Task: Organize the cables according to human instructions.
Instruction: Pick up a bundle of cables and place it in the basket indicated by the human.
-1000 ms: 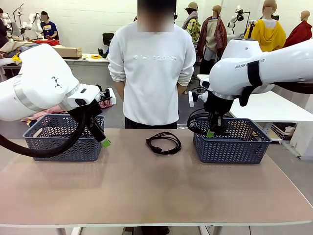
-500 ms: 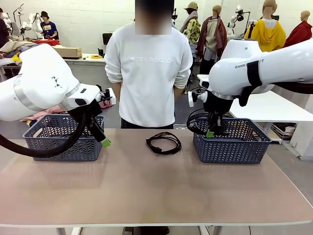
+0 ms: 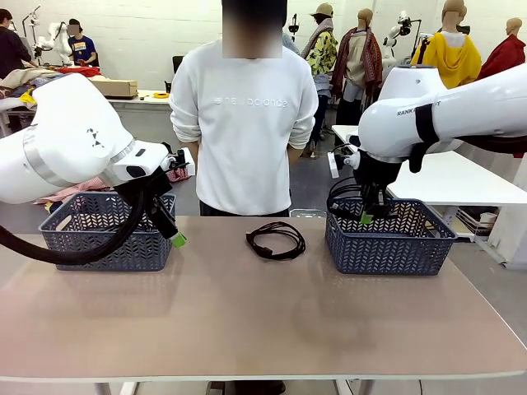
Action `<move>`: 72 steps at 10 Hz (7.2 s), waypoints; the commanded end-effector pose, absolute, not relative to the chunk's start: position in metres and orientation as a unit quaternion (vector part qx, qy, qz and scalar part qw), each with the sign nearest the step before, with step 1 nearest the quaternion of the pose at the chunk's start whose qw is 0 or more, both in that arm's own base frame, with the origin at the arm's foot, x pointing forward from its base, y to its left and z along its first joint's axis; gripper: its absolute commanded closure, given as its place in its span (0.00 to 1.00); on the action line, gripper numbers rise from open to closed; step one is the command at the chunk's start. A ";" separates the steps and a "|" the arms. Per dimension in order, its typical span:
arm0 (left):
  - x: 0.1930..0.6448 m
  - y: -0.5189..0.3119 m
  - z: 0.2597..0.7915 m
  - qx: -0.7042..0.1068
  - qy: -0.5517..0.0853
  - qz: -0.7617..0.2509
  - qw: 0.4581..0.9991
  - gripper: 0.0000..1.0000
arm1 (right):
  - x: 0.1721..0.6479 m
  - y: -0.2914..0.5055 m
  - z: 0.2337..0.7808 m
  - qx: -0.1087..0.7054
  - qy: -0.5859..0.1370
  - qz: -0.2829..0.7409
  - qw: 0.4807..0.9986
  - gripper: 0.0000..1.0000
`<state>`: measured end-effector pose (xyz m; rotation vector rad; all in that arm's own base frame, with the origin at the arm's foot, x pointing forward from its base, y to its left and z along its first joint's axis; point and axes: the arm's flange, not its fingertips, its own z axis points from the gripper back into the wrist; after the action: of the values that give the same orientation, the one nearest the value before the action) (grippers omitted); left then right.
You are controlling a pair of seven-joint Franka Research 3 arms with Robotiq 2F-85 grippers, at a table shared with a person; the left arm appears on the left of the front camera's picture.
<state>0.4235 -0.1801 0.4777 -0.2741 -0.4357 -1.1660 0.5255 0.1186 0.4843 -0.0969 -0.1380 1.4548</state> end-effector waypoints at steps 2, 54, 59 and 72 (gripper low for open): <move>0.424 -0.178 0.480 -0.128 -0.205 -0.542 0.805 0.00 | 0.566 0.094 0.482 -0.049 -0.075 0.697 0.712 0.87; 0.424 -0.178 0.480 -0.128 -0.205 -0.542 0.805 0.00 | 0.417 0.131 0.474 0.084 -0.140 0.522 0.837 0.00; 0.424 -0.178 0.480 -0.128 -0.205 -0.542 0.805 0.00 | 0.417 0.131 0.474 0.084 -0.140 0.522 0.837 0.00; 0.424 -0.178 0.480 -0.128 -0.205 -0.542 0.805 0.00 | 0.417 0.131 0.474 0.084 -0.140 0.522 0.837 0.00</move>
<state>0.4237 -0.1802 0.4778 -0.2742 -0.4359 -1.1661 0.4133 0.1310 0.4704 0.1872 -0.3102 1.1014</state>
